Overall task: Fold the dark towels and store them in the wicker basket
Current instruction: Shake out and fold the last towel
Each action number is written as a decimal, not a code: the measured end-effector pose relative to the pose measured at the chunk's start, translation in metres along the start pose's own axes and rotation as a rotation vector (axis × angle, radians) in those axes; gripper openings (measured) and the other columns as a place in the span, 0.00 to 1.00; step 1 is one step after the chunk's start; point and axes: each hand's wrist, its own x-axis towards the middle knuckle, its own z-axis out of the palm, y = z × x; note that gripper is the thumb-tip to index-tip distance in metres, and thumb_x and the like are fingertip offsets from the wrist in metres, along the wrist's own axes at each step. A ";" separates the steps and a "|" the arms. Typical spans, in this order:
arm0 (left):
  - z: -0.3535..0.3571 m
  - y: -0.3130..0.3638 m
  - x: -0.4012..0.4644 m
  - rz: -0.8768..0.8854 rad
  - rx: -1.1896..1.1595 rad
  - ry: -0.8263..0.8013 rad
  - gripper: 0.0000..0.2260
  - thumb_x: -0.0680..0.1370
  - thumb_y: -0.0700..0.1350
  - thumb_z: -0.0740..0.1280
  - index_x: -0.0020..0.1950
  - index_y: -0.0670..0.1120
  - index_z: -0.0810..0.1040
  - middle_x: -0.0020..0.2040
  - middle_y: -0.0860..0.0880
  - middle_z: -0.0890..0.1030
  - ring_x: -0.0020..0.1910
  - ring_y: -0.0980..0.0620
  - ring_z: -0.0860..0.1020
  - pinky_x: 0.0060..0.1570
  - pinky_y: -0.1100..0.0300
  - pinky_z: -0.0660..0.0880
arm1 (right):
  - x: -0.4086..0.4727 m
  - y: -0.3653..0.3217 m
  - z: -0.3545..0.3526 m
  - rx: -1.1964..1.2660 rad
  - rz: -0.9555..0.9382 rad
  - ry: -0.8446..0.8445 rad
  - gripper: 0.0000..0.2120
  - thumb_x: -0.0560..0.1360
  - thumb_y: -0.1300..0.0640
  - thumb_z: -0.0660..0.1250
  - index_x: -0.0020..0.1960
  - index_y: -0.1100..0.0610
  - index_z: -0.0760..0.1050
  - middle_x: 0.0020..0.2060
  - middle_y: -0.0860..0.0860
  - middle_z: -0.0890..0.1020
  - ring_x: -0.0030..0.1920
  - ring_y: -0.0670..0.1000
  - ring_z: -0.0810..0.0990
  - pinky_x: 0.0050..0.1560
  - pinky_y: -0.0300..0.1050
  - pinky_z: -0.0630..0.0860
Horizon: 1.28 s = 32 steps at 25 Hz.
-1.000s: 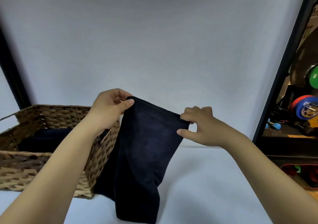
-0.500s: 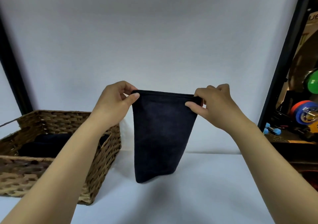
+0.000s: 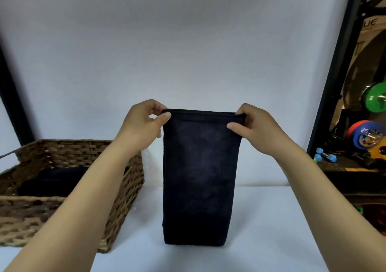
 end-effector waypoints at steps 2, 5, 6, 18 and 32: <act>-0.002 0.005 -0.005 -0.019 -0.055 -0.029 0.01 0.81 0.44 0.68 0.50 0.48 0.79 0.51 0.52 0.82 0.30 0.52 0.82 0.35 0.57 0.76 | -0.002 -0.002 -0.004 0.069 0.032 -0.037 0.10 0.78 0.55 0.71 0.53 0.47 0.71 0.34 0.50 0.74 0.32 0.49 0.70 0.36 0.46 0.69; -0.012 0.022 -0.014 -0.052 -0.172 -0.085 0.02 0.82 0.42 0.67 0.53 0.44 0.77 0.44 0.52 0.82 0.34 0.44 0.85 0.30 0.58 0.79 | -0.008 -0.012 -0.017 0.146 0.130 -0.075 0.03 0.77 0.55 0.72 0.49 0.53 0.80 0.31 0.47 0.76 0.29 0.46 0.72 0.36 0.44 0.69; -0.016 0.027 -0.017 -0.064 -0.226 -0.107 0.02 0.83 0.41 0.66 0.53 0.43 0.77 0.40 0.53 0.82 0.34 0.43 0.85 0.29 0.58 0.79 | -0.010 -0.015 -0.021 0.203 0.148 -0.069 0.04 0.77 0.55 0.72 0.44 0.55 0.81 0.29 0.46 0.75 0.28 0.46 0.71 0.34 0.42 0.67; 0.005 0.005 0.027 -0.202 -0.309 -0.184 0.04 0.84 0.42 0.64 0.56 0.42 0.74 0.57 0.39 0.80 0.43 0.44 0.87 0.43 0.54 0.84 | 0.013 -0.011 0.009 0.622 0.359 -0.017 0.04 0.82 0.61 0.66 0.48 0.55 0.75 0.50 0.56 0.80 0.46 0.61 0.87 0.53 0.51 0.83; 0.066 -0.105 -0.221 -0.250 -0.005 -0.402 0.12 0.80 0.39 0.70 0.48 0.57 0.76 0.50 0.54 0.84 0.49 0.46 0.83 0.56 0.40 0.77 | -0.206 0.114 0.070 0.236 0.271 -0.442 0.14 0.77 0.68 0.69 0.48 0.48 0.77 0.55 0.41 0.84 0.58 0.46 0.82 0.59 0.46 0.78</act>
